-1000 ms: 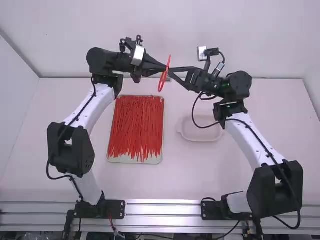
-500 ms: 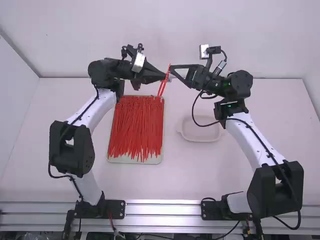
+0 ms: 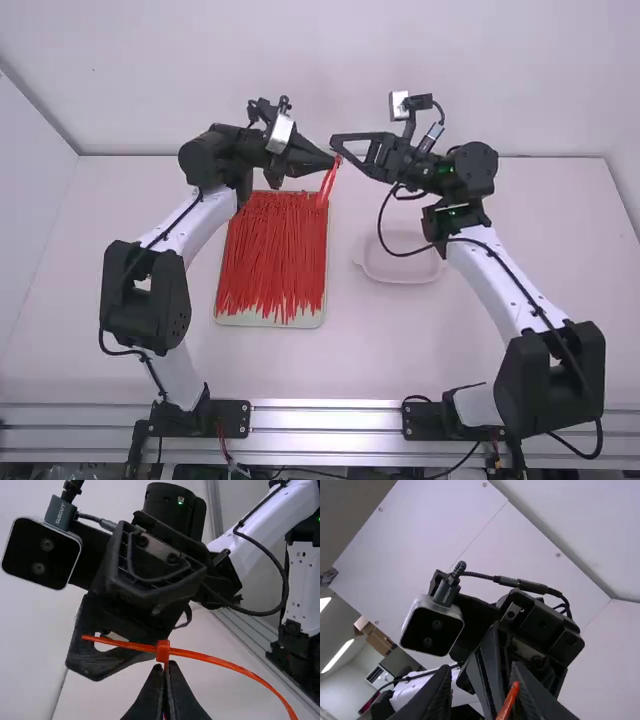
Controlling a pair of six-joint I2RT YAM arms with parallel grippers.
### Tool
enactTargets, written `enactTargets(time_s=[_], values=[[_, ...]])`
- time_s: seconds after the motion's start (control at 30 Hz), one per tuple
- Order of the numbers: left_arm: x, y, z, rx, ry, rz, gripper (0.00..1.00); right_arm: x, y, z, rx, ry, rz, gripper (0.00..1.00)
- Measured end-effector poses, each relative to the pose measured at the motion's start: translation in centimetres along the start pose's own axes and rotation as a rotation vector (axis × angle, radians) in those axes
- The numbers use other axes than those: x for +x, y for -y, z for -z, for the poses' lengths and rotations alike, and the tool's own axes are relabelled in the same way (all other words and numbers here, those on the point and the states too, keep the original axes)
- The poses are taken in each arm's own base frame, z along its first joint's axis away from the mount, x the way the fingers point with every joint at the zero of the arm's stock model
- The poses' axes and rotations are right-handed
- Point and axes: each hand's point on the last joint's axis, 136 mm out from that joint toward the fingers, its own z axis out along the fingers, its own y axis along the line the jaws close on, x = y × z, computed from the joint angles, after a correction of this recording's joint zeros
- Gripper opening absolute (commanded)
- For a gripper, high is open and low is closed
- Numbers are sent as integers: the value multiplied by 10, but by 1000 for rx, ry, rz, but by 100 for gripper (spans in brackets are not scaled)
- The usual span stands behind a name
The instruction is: Fasten the cable tie
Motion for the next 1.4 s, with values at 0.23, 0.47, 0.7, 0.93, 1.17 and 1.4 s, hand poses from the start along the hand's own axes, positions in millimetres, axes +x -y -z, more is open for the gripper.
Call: enactTargets(time_s=[0.23, 0.47, 0.7, 0.93, 1.17, 1.4], values=[[0, -2, 1, -10, 5, 14, 2, 1, 0, 2, 0, -12, 1, 13], [-2, -2, 1, -13, 9, 24, 2, 1, 2, 7, 4, -27, 1, 1], [-2, -2, 1, -13, 8, 36, 2, 2, 3, 6, 4, -28, 4, 0], [0, -5, 0, -12, 8, 96, 2, 0, 3, 7, 7, -19, 26, 0], [0, -7, -6, -14, 25, 129, 2, -5, 6, 7, 17, 9, 32, 0], [5, -7, -11, -40, 58, 137, 2, -6, 7, 9, 23, 13, 31, 0]])
